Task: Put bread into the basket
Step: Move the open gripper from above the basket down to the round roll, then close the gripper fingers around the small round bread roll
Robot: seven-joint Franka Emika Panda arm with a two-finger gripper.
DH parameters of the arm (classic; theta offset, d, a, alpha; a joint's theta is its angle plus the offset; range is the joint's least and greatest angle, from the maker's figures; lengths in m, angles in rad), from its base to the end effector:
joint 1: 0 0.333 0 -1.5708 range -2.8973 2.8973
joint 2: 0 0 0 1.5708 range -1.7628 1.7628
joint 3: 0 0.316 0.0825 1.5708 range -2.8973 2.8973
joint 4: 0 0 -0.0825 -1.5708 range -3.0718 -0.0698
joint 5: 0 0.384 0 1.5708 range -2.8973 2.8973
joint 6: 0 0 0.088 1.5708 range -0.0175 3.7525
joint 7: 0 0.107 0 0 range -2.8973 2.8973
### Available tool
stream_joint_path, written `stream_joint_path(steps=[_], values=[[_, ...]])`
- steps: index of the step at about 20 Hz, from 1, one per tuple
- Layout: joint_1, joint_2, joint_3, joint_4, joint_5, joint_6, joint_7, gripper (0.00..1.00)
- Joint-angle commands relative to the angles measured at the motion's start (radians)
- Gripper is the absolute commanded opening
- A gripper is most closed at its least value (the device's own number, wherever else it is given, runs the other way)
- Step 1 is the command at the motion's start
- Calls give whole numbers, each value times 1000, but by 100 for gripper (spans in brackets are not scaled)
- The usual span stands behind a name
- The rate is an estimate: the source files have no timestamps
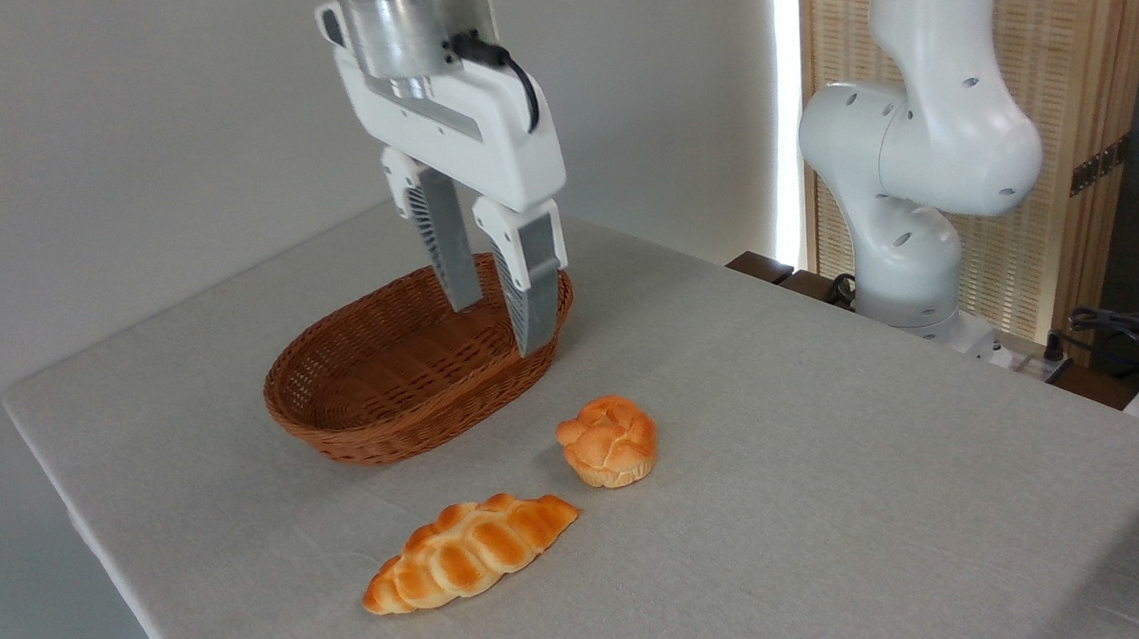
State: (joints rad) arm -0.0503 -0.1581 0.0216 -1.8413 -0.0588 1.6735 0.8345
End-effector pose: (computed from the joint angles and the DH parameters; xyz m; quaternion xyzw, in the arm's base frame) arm 0.5092 -0.0196 0.5893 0.9091 -0.4154 0.0076 0.0304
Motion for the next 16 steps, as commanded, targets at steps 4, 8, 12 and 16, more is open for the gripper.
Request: stream_joint_path(steps=[4,8,12,16], values=[[-57,-123,20,-349,19,222,49,100],[-59,-123,26,-407,118,241,51,100],[-66,-123,24,-455,120,255,49,100],[-68,-121,24,-464,111,259,48,100]])
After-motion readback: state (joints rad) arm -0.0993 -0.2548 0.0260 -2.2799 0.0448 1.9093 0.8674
